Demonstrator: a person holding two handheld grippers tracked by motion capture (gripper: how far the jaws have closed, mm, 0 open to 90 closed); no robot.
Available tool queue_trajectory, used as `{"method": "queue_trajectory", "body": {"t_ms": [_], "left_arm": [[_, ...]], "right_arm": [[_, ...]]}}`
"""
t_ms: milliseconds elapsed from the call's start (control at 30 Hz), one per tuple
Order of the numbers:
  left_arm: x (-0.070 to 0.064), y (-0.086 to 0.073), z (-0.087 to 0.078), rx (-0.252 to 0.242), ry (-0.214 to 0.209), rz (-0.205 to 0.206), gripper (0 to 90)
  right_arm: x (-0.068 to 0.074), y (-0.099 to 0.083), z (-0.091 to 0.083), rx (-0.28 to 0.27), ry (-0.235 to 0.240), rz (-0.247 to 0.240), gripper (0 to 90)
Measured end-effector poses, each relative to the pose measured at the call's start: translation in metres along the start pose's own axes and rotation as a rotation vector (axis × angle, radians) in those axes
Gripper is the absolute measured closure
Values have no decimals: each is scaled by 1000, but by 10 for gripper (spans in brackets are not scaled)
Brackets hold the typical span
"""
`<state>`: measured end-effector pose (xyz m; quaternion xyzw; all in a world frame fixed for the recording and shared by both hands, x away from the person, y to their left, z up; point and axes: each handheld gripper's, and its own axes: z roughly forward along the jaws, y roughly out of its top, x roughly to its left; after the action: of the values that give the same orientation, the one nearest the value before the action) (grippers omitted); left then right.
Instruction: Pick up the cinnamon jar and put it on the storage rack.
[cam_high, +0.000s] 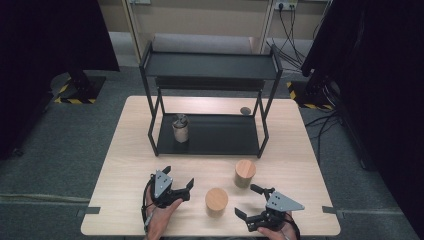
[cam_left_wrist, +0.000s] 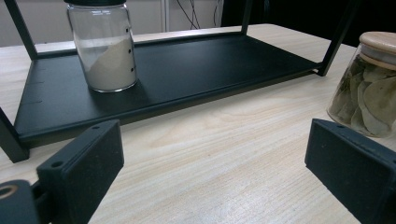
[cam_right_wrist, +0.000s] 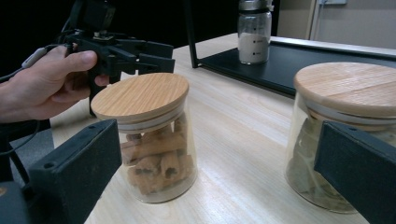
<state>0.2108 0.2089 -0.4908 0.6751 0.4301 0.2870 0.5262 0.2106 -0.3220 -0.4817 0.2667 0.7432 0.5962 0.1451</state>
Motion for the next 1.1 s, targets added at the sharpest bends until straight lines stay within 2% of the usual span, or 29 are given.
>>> {"method": "queue_trajectory", "body": {"t_ms": [467, 1100], "left_arm": [[0, 0, 0, 1, 1, 1, 41], [-1, 0, 0, -2, 4, 7, 41]], "right_arm": [[7, 2, 9, 4, 46, -10, 10], [15, 7, 22, 32, 83, -51, 13]]}}
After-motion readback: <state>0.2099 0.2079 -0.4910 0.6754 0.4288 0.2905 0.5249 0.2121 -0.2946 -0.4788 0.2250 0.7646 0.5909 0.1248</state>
